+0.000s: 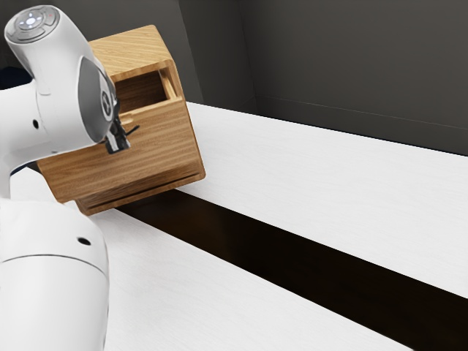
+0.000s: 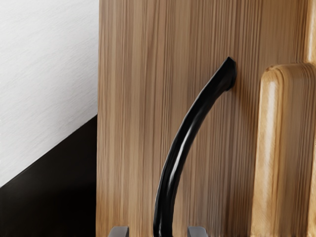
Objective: Pull the drawer handle with one arm to open the drawer
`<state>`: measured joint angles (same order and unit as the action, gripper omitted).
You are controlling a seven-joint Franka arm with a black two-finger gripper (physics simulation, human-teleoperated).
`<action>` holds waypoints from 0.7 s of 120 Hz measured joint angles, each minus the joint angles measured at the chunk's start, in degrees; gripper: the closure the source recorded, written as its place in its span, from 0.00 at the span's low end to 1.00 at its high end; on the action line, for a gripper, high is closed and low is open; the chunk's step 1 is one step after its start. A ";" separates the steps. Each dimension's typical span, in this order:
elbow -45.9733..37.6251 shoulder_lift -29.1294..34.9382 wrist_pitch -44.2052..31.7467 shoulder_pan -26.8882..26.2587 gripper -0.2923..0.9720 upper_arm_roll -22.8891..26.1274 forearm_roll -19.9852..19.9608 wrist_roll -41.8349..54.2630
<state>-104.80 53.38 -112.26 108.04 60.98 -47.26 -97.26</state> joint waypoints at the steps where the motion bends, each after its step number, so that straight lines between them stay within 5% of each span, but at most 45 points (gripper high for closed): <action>1: -0.01 0.04 0.03 -0.03 0.72 -0.04 0.00 -0.03; 37: 0.62 0.92 1.00 -0.64 0.71 -0.41 -0.72 -0.96; 65: 17.98 0.87 1.86 -0.48 0.50 -1.45 0.19 -2.40; 75: 19.91 -6.49 2.70 -7.42 0.42 -4.81 3.56 -2.33; 84: 23.38 -21.03 3.28 -23.46 0.37 -6.71 16.00 -2.72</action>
<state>-81.42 32.35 -108.99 84.59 54.27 -31.26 -99.97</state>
